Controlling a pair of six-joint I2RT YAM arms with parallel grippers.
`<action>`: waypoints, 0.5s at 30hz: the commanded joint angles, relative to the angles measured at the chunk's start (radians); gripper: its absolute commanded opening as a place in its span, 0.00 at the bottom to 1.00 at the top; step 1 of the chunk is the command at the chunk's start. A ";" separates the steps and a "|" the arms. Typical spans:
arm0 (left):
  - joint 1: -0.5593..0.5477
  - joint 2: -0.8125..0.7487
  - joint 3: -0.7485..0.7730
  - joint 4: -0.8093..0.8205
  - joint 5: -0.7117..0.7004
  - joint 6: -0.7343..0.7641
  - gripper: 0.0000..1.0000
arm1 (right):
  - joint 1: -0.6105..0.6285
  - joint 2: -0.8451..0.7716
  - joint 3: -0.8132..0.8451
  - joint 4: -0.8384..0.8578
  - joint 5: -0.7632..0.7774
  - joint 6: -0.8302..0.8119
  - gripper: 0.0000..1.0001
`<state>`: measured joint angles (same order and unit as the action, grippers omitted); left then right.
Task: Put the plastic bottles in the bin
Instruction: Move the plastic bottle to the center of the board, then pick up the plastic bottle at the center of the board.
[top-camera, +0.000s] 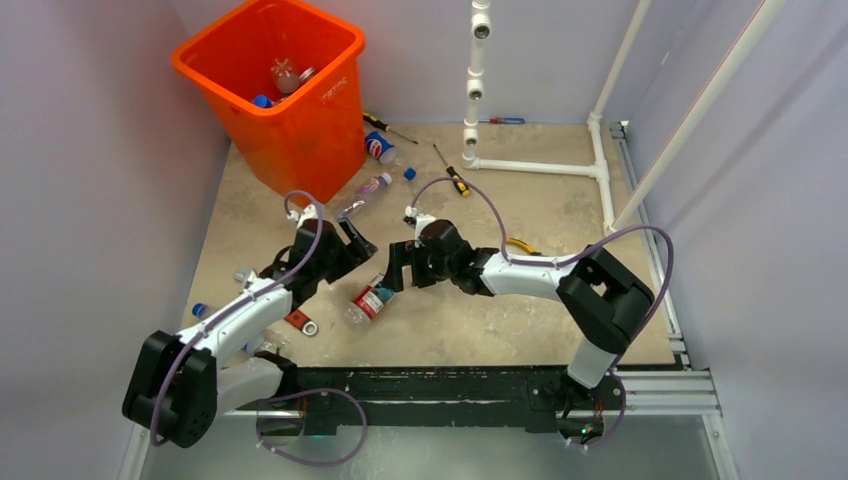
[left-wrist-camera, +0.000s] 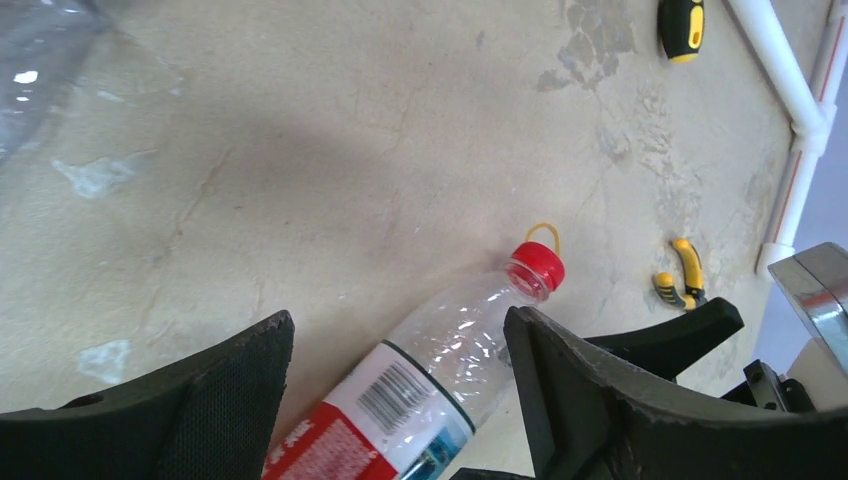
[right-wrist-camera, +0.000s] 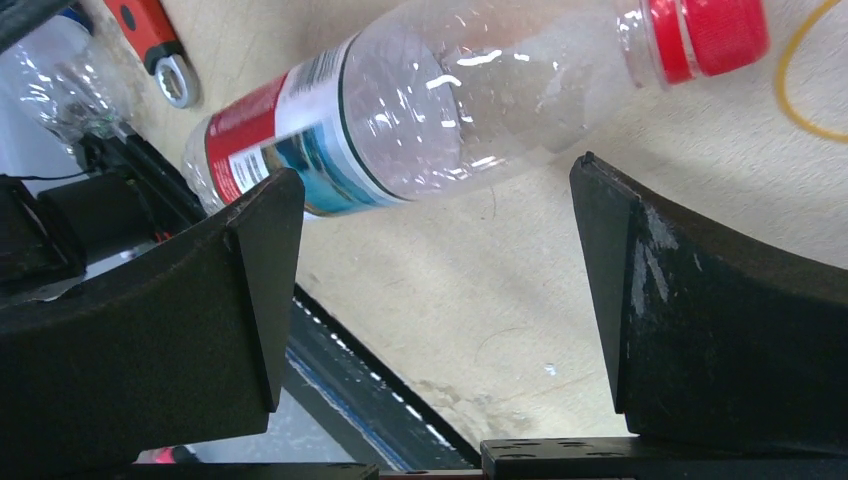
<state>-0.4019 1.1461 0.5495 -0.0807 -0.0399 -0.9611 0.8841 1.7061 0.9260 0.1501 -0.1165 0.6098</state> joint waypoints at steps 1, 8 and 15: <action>-0.003 -0.072 0.007 -0.086 -0.084 0.032 0.77 | 0.010 0.008 -0.006 0.003 0.027 0.159 0.99; -0.004 -0.136 -0.078 -0.069 -0.023 0.011 0.73 | 0.031 0.103 -0.006 0.043 0.108 0.359 0.99; -0.020 -0.141 -0.172 0.003 0.035 -0.027 0.61 | 0.068 0.201 0.078 0.003 0.165 0.380 0.97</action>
<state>-0.4091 1.0172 0.4053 -0.1272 -0.0444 -0.9668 0.9276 1.8347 0.9703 0.2203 -0.0154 0.9493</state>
